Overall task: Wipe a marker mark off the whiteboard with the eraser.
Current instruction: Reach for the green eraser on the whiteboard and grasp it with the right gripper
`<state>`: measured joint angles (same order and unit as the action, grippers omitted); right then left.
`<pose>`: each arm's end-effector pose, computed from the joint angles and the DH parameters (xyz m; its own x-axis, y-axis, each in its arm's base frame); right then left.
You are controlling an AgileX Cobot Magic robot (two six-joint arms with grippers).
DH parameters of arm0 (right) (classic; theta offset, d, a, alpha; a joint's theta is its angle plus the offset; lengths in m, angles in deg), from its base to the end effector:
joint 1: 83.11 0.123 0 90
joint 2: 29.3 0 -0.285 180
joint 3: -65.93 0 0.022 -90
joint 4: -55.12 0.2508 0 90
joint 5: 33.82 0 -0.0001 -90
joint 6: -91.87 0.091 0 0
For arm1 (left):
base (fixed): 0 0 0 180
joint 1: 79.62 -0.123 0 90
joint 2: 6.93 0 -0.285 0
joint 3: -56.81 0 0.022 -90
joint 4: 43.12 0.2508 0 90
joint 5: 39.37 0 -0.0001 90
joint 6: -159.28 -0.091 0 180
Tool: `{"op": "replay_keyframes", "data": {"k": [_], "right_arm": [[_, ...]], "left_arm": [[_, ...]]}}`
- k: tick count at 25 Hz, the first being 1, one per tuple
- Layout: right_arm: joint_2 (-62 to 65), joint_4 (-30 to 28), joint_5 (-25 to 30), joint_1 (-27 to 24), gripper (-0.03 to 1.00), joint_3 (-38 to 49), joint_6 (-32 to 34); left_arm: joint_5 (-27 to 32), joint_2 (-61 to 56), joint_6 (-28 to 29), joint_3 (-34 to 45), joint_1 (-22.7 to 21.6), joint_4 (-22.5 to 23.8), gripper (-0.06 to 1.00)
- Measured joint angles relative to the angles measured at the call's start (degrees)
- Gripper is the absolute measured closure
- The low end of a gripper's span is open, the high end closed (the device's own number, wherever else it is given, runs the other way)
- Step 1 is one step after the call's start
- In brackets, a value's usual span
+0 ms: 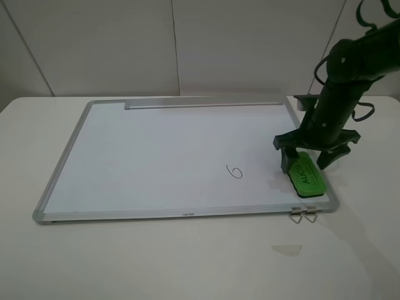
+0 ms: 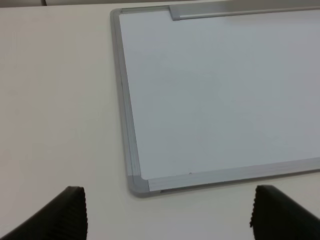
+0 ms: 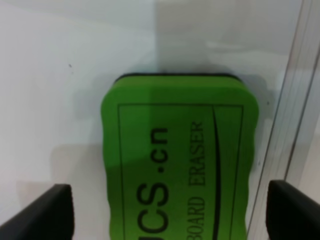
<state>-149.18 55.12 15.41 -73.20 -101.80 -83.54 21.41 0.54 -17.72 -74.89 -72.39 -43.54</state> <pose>0.3353 0.0586 0.1271 -0.9954 -0.0927 0.0240 -0.0927 0.9957 -0.0019 -0.0063 0.0002 0.2786 -0.4501 0.0007 -0.8930 0.1065 0.9929 -0.0529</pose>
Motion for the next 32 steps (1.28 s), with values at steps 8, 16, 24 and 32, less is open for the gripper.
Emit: {"op": "replay_keyframes", "data": {"k": [8, 16, 24, 32], "right_arm": [[-3.6, 0.0, -1.5, 0.0, 0.20, 0.0, 0.0], [-4.1, 0.0, -1.2, 0.0, 0.20, -0.4, 0.0], [-4.2, -0.9, -1.1, 0.0, 0.22, -0.6, 0.0], [-4.3, -4.4, -3.4, 2.5, 0.23, -0.6, 0.3]], "left_arm": [[0.0, 0.0, 0.0, 0.0, 0.0, 0.0, 0.26], [0.0, 0.0, 0.0, 0.0, 0.0, 0.0, 0.26], [0.0, 0.0, 0.0, 0.0, 0.0, 0.1, 0.26], [0.0, 0.0, 0.0, 0.0, 0.0, 0.4, 0.26]]}}
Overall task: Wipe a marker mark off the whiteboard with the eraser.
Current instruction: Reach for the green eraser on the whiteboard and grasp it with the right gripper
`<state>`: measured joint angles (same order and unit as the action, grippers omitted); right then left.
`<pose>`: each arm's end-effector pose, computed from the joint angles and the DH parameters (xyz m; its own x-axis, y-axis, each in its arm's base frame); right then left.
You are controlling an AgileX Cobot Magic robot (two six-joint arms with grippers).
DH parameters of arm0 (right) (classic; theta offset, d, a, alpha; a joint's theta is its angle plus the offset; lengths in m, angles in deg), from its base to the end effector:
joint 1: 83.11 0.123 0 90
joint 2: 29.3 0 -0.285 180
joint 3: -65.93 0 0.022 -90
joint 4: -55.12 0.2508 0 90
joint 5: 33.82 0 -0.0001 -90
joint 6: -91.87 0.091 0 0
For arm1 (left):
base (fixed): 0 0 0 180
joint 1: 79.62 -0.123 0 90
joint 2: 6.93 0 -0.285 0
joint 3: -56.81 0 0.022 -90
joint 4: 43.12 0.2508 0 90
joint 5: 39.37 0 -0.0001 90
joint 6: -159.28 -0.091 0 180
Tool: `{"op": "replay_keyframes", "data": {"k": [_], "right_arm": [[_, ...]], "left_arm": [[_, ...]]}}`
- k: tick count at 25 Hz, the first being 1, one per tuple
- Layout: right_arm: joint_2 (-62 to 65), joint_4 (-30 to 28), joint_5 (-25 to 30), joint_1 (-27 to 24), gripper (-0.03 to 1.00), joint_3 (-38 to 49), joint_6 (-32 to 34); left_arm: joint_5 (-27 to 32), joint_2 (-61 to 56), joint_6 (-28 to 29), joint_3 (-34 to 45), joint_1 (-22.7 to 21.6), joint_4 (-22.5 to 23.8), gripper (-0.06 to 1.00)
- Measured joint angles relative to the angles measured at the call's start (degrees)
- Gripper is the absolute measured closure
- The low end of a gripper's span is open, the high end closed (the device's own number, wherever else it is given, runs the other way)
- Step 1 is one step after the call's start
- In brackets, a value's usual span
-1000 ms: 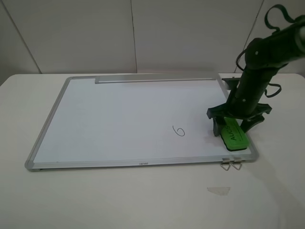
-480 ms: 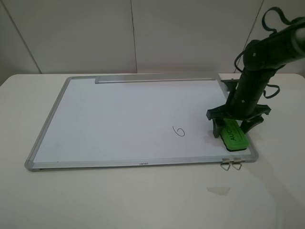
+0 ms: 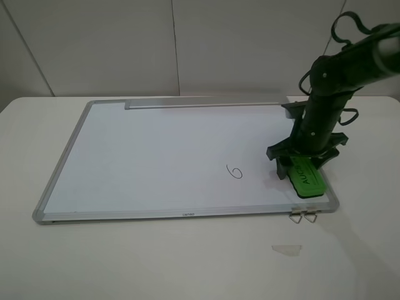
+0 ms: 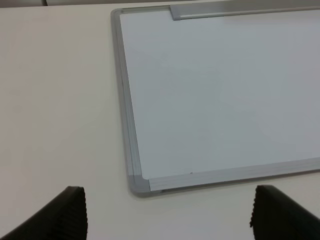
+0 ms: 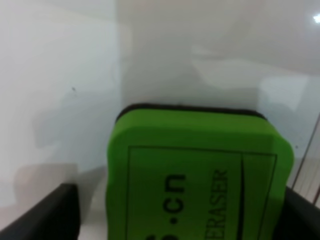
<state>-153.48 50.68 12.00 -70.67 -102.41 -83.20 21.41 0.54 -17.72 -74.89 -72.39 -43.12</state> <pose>0.3409 0.0700 0.1034 -0.9826 -0.1841 0.0257 -0.1852 0.9811 -0.0563 -0.0062 0.0008 0.2786 -0.4494 0.0043 -0.8933 0.1025 0.9936 -0.0468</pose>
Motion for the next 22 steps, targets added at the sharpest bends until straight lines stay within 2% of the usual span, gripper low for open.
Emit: {"op": "replay_keyframes", "data": {"k": [14, 18, 22], "right_arm": [[-0.3, -0.6, 1.8, 0.3, 0.24, -0.1, 1.6], [-0.4, -0.4, 2.1, 0.3, 0.38, -0.1, 1.6], [-0.4, -0.4, 2.1, 0.3, 0.38, -0.1, 1.7]], "left_arm": [[0.0, 0.0, 0.0, 0.0, 0.0, 0.0, 0.26], [0.0, 0.0, 0.0, 0.0, 0.0, 0.0, 0.26], [0.0, 0.0, 0.0, 0.0, 0.0, 0.0, 0.26]]}}
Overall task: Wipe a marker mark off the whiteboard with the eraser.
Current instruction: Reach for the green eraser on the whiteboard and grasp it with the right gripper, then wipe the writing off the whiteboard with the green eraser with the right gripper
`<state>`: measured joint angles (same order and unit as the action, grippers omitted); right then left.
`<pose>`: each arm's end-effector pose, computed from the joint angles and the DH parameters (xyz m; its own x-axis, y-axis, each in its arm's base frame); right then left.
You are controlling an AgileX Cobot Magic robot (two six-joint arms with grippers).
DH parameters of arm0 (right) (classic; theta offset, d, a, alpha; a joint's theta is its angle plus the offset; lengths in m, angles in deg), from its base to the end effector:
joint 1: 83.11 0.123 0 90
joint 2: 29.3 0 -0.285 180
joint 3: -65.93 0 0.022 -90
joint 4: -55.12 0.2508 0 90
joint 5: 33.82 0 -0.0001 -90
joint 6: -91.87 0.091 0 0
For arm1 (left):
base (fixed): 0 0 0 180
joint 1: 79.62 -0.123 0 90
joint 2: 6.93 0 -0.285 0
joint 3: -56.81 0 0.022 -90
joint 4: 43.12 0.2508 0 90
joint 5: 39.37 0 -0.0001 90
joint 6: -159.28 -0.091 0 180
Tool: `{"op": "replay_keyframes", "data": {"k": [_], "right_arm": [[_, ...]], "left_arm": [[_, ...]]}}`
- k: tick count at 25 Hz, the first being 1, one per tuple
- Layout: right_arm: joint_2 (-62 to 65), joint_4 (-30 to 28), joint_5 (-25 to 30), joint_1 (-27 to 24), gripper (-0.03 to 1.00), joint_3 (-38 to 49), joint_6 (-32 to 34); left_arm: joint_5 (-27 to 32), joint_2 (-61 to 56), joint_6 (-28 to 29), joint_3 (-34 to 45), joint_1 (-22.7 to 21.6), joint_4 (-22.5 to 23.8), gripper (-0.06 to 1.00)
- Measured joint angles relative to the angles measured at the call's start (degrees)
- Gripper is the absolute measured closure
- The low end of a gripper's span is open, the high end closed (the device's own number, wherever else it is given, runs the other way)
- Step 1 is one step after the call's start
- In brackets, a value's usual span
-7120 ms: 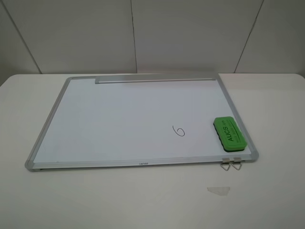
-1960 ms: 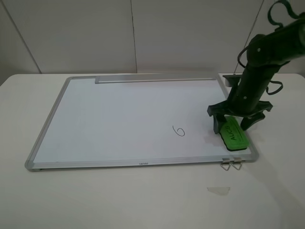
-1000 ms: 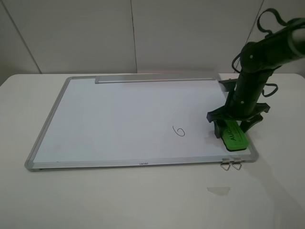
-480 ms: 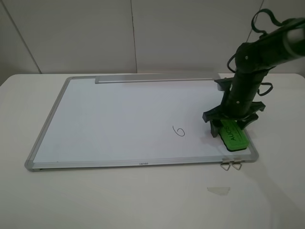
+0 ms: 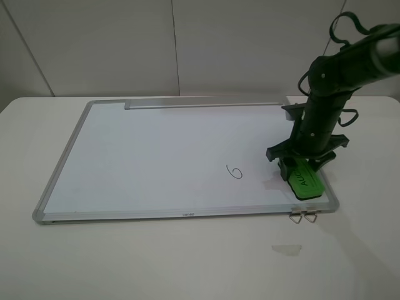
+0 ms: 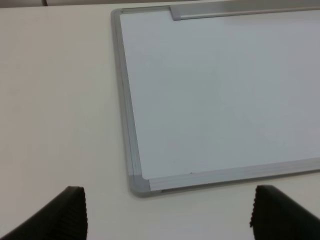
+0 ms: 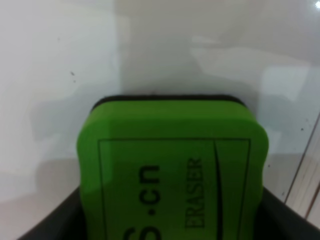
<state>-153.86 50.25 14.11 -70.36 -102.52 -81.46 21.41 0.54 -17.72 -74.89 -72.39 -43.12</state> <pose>0.3378 0.0706 0.1016 -0.9846 -0.1621 0.0648 -0.1663 0.9838 -0.0668 -0.0062 0.0008 0.2786 -0.4494 0.0043 -0.8933 0.1025 0.9936 -0.0468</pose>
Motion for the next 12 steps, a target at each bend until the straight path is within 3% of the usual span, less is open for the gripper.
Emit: {"op": "replay_keyframes", "data": {"k": [8, 12], "right_arm": [[0.0, 0.0, 0.2, 0.0, 0.38, -0.1, 0.0], [-0.6, 0.8, 5.4, 0.2, 0.38, -3.0, -0.6]], "left_arm": [[0.0, 0.0, 0.0, 0.0, 0.0, 0.0, 0.26], [0.0, 0.0, 0.0, 0.0, 0.0, 0.0, 0.26]]}}
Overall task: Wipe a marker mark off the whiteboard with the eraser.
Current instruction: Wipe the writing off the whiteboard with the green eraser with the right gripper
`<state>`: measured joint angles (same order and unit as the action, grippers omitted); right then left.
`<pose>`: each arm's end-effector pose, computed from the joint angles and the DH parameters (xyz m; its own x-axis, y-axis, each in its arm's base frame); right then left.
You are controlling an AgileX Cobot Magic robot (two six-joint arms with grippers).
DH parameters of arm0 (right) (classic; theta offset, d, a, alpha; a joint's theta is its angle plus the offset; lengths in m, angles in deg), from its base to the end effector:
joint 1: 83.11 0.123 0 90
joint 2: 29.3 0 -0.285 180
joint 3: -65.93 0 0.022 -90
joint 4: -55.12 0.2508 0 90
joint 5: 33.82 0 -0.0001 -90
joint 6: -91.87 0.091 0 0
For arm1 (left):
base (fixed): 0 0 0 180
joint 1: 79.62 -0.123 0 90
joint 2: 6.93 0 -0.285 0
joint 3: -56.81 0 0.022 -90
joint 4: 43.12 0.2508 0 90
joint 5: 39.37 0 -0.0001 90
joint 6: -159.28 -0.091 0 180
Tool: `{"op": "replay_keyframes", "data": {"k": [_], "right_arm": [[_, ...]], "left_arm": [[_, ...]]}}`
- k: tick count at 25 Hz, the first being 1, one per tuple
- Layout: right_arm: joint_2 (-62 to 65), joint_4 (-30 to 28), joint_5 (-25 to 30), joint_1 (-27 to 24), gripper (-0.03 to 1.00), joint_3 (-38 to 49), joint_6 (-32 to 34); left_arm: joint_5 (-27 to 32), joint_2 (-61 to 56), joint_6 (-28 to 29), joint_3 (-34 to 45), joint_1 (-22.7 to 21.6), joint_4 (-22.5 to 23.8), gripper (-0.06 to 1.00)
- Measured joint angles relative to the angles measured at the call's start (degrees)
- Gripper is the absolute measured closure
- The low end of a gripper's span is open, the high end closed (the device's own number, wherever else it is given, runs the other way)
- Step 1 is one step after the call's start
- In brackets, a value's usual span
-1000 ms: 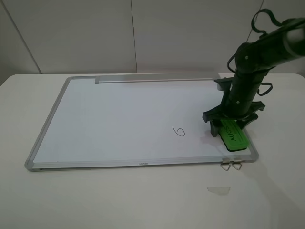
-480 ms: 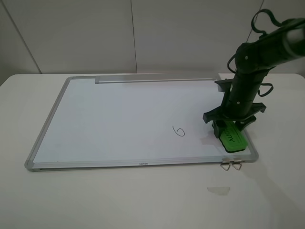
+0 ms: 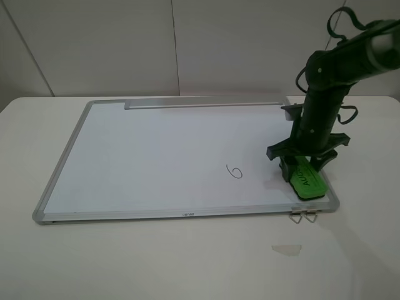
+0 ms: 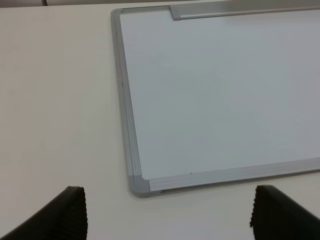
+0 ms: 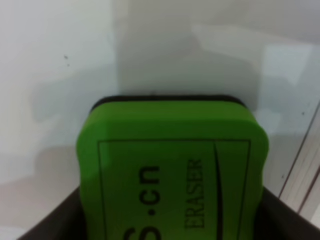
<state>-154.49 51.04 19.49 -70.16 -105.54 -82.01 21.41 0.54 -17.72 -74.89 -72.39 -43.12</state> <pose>0.3419 0.0733 0.1083 -0.9802 -0.1596 0.1173 -0.1679 0.9837 -0.0643 -0.0062 0.0008 0.2786 -0.4494 0.0043 -0.8933 0.1025 0.9936 -0.0468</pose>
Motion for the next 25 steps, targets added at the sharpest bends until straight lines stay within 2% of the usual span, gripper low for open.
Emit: {"op": "replay_keyframes", "data": {"k": [3, 5, 9, 14, 18, 25], "right_arm": [[-0.1, 0.6, 4.9, 1.8, 0.38, -3.7, -1.2], [-0.1, 0.8, 6.2, 4.2, 0.38, -6.5, -1.4], [-0.3, 1.1, 7.2, 11.1, 0.38, -12.1, -1.5], [-2.3, 1.3, 7.5, 16.6, 0.38, -17.3, -1.5], [-5.6, 1.2, 7.5, 18.9, 0.38, -19.6, -1.5], [-11.3, -0.5, 3.2, 19.2, 0.38, -19.8, -1.5]], "left_arm": [[0.0, 0.0, 0.0, 0.0, 0.0, 0.0, 0.26], [0.0, 0.0, 0.0, 0.0, 0.0, 0.0, 0.26], [0.0, 0.0, 0.0, 0.0, 0.0, 0.0, 0.26], [0.0, 0.0, 0.0, 0.0, 0.0, 0.0, 0.26], [0.0, 0.0, 0.0, 0.0, 0.0, 0.0, 0.26], [0.0, 0.0, 0.0, 0.0, 0.0, 0.0, 0.26]]}}
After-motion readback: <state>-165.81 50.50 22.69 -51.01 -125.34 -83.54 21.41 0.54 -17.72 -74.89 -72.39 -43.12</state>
